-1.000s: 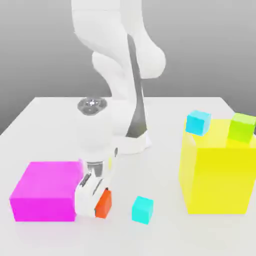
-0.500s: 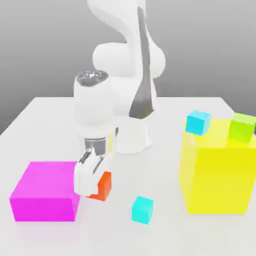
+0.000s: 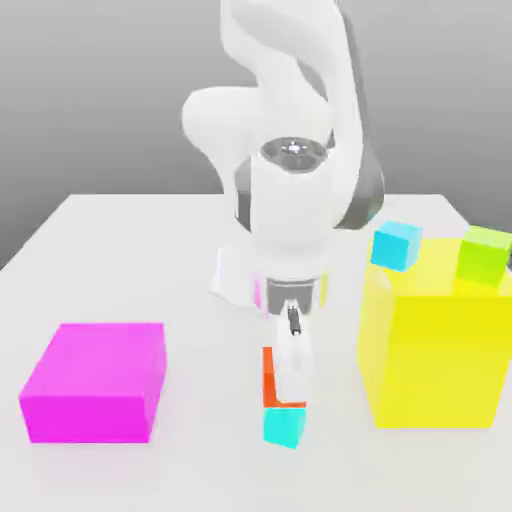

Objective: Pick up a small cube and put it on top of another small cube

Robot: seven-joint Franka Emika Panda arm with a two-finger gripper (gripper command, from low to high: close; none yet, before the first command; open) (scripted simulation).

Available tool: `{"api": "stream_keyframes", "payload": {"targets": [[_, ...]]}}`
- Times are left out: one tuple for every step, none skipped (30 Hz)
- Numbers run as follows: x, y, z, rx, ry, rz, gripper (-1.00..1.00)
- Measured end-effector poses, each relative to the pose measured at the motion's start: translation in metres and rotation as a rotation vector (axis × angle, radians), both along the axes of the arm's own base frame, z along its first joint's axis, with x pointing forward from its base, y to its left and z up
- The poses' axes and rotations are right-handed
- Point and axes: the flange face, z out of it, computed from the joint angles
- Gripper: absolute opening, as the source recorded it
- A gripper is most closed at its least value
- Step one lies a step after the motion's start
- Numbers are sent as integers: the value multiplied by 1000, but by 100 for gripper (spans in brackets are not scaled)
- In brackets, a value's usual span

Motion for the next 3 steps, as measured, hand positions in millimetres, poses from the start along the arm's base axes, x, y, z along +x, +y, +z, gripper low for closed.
{"api": "stream_keyframes", "payload": {"targets": [[0,0,0,0,0,0,100],[0,0,0,0,0,0,100],[0,0,0,0,0,0,100]]}}
